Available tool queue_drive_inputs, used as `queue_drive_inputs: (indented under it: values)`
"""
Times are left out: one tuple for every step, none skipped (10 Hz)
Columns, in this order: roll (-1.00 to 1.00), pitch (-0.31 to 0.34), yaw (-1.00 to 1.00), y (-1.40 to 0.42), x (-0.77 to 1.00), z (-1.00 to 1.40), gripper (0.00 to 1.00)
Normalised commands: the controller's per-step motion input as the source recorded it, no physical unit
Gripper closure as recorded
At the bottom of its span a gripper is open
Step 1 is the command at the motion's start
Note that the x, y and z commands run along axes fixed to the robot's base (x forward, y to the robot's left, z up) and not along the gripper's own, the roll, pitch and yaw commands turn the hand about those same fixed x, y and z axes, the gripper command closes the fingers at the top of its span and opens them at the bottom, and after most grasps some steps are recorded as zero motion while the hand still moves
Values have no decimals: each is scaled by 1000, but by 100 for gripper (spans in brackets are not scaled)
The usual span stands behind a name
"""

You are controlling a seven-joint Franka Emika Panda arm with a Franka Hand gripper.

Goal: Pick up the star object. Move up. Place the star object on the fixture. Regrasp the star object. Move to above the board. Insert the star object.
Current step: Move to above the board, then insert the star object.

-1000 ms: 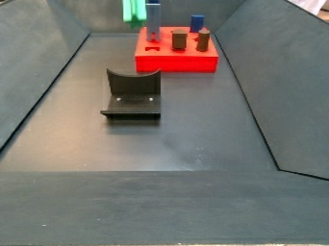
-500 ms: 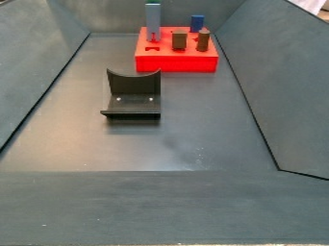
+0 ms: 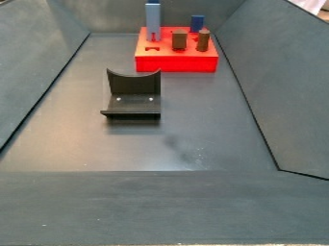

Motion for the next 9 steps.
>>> queue_drive_inputs:
  values:
    - [-1000, -44, -92, -261, -244, 60, 100]
    - [-1000, -41, -90, -103, -142, 26, 100]
    - [-1000, -40, -91, -50, -92, 16, 100]
    - [-919, -38, -76, -14, -70, 8, 100]
    - [-689, -36, -50, 8, -57, 0, 100]
    - [-478, -34, -34, 12, -45, 2, 100]
    - [-271, -23, -18, 7, -36, -2, 100]
    - [0, 9, 0, 0, -37, 0, 100]
    - [0, 0, 0, -20, 0, 0, 100]
